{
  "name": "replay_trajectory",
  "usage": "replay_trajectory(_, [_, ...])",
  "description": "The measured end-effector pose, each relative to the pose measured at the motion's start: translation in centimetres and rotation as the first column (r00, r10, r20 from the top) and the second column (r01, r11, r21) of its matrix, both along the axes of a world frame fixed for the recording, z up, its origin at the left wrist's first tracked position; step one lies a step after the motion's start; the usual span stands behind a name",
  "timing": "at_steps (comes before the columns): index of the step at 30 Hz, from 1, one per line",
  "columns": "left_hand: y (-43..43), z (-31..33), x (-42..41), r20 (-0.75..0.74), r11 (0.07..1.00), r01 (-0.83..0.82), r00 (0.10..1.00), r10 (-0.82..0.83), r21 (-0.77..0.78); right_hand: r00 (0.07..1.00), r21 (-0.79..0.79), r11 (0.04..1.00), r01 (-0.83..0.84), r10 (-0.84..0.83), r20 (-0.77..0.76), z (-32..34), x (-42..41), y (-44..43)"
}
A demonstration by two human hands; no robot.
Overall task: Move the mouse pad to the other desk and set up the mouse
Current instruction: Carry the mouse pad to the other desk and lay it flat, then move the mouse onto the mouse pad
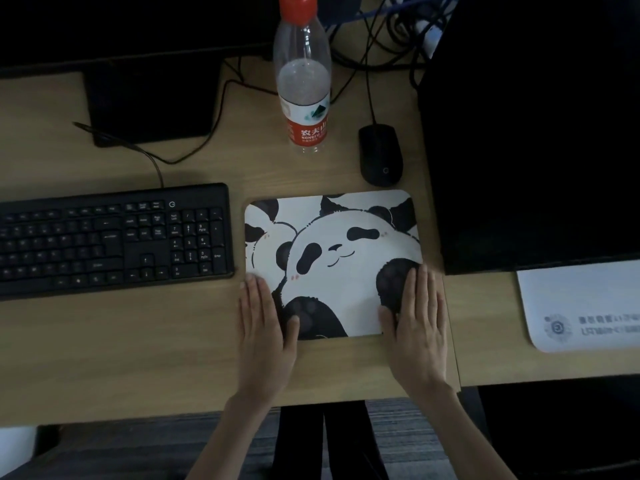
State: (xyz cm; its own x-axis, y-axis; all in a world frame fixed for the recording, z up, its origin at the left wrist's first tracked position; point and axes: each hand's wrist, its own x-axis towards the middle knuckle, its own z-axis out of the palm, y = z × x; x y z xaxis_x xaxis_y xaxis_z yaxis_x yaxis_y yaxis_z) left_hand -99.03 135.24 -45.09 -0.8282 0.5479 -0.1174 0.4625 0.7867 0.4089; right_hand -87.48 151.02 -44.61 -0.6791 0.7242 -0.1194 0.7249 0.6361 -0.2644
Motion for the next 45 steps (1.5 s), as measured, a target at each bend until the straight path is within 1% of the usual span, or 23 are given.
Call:
replay_trajectory(3, [-1.0, 0.2, 1.8, 0.031, 1.000, -0.016, 0.999, 0.016, -0.019, 1.000, -0.026, 0.999, 0.029, -0.029, -0.001, 0.1, 1.2, -1.6])
replay_trajectory(6, [-2.2, 0.6, 3.4, 0.060, 0.999, -0.020, 0.998, 0.021, -0.028, 0.998, -0.013, 0.999, 0.040, -0.039, 0.048, 0.1, 2.9, -3.2])
replay_trajectory(8, [-3.1, 0.9, 4.3, 0.079, 1.000, -0.021, 0.997, 0.021, -0.007, 0.997, -0.019, 0.999, 0.037, -0.036, 0.067, 0.6, 3.8, -4.1])
replay_trajectory(10, [-3.4, 1.7, 4.7, 0.094, 0.998, -0.023, 0.995, 0.018, 0.057, 0.998, -0.061, 0.997, 0.038, -0.035, 0.056, 1.8, 4.0, -4.6])
replay_trajectory(11, [-3.2, 2.4, 4.6, 0.123, 0.992, -0.047, 0.992, 0.032, 0.120, 0.999, -0.085, 0.996, 0.034, -0.032, 0.026, 2.6, 3.7, -4.6])
replay_trajectory(12, [-2.4, 3.8, 4.2, 0.204, 0.974, -0.115, 0.976, 0.074, 0.196, 0.999, -0.102, 0.995, 0.021, -0.024, -0.026, 3.7, 3.1, -4.4])
replay_trajectory(13, [-1.2, 5.4, 3.5, 0.340, 0.935, -0.235, 0.930, 0.138, 0.264, 0.996, -0.109, 0.994, 0.002, -0.013, -0.093, 4.8, 2.1, -3.8])
replay_trajectory(14, [0.3, 7.2, 2.6, 0.514, 0.868, -0.381, 0.839, 0.179, 0.320, 0.985, -0.114, 0.993, -0.017, -0.003, -0.172, 6.0, 0.6, -2.9])
replay_trajectory(15, [2.0, 8.6, 1.6, 0.684, 0.774, -0.536, 0.704, 0.190, 0.337, 0.968, -0.118, 0.992, -0.035, 0.004, -0.250, 7.0, -1.0, -1.8])
replay_trajectory(17, [5.5, 10.6, -1.0, 0.923, 0.589, -0.768, 0.373, 0.093, 0.251, 0.934, -0.123, 0.991, -0.057, 0.009, -0.358, 9.3, -5.0, 1.0])
replay_trajectory(18, [7.2, 11.1, -2.4, 0.984, 0.519, -0.839, 0.179, -0.018, 0.162, 0.926, -0.127, 0.990, -0.060, 0.008, -0.377, 10.5, -7.2, 2.5])
replay_trajectory(19, [9.0, 11.5, -3.6, 0.991, 0.459, -0.886, -0.007, -0.135, 0.056, 0.928, -0.139, 0.989, -0.058, 0.002, -0.372, 11.4, -9.3, 4.0])
replay_trajectory(20, [10.7, 11.7, -4.8, 0.964, 0.421, -0.906, -0.157, -0.216, -0.053, 0.936, -0.161, 0.985, -0.054, -0.006, -0.352, 12.1, -11.5, 5.6])
replay_trajectory(21, [12.3, 11.8, -5.7, 0.928, 0.400, -0.904, -0.270, -0.257, -0.152, 0.949, -0.185, 0.982, -0.047, -0.014, -0.316, 12.4, -13.5, 7.1])
replay_trajectory(23, [15.1, 11.8, -7.4, 0.856, 0.385, -0.874, -0.423, -0.298, -0.298, 0.973, -0.183, 0.983, -0.032, -0.011, -0.231, 12.5, -17.0, 9.6])
replay_trajectory(26, [17.8, 11.6, -8.6, 0.733, 0.418, -0.804, -0.574, -0.364, -0.423, 0.996, -0.213, 0.977, -0.029, 0.009, -0.092, 11.4, -20.5, 11.9])
replay_trajectory(29, [19.0, 11.5, -9.2, 0.671, 0.457, -0.745, -0.653, -0.352, -0.486, 0.999, -0.246, 0.969, -0.027, 0.031, 0.012, 10.2, -21.9, 12.9])
replay_trajectory(32, [19.7, 11.8, -9.9, 0.655, 0.422, -0.712, -0.694, -0.301, -0.561, 0.996, -0.307, 0.952, 0.010, 0.017, 0.086, 9.0, -22.4, 13.2])
replay_trajectory(35, [20.5, 11.5, -10.6, 0.662, 0.380, -0.702, -0.705, -0.255, -0.602, 0.991, -0.289, 0.957, 0.028, 0.010, 0.130, 7.9, -22.6, 13.3])
replay_trajectory(38, [21.3, 11.3, -10.6, 0.672, 0.417, -0.714, -0.689, -0.272, -0.562, 0.992, -0.264, 0.964, 0.042, -0.009, 0.128, 7.2, -22.5, 13.3])
replay_trajectory(40, [21.7, 11.2, -10.5, 0.673, 0.396, -0.725, -0.681, -0.289, -0.564, 0.994, -0.254, 0.966, 0.047, -0.021, 0.104, 7.1, -22.4, 13.2])
replay_trajectory(43, [21.9, 11.1, -10.4, 0.687, 0.368, -0.728, -0.678, -0.260, -0.579, 0.997, -0.249, 0.968, 0.036, -0.017, 0.081, 7.1, -22.1, 13.2])
replay_trajectory(45, [21.8, 10.7, -10.3, 0.700, 0.395, -0.728, -0.671, -0.245, -0.560, 0.998, -0.254, 0.967, 0.034, -0.017, 0.069, 7.2, -21.9, 13.2])
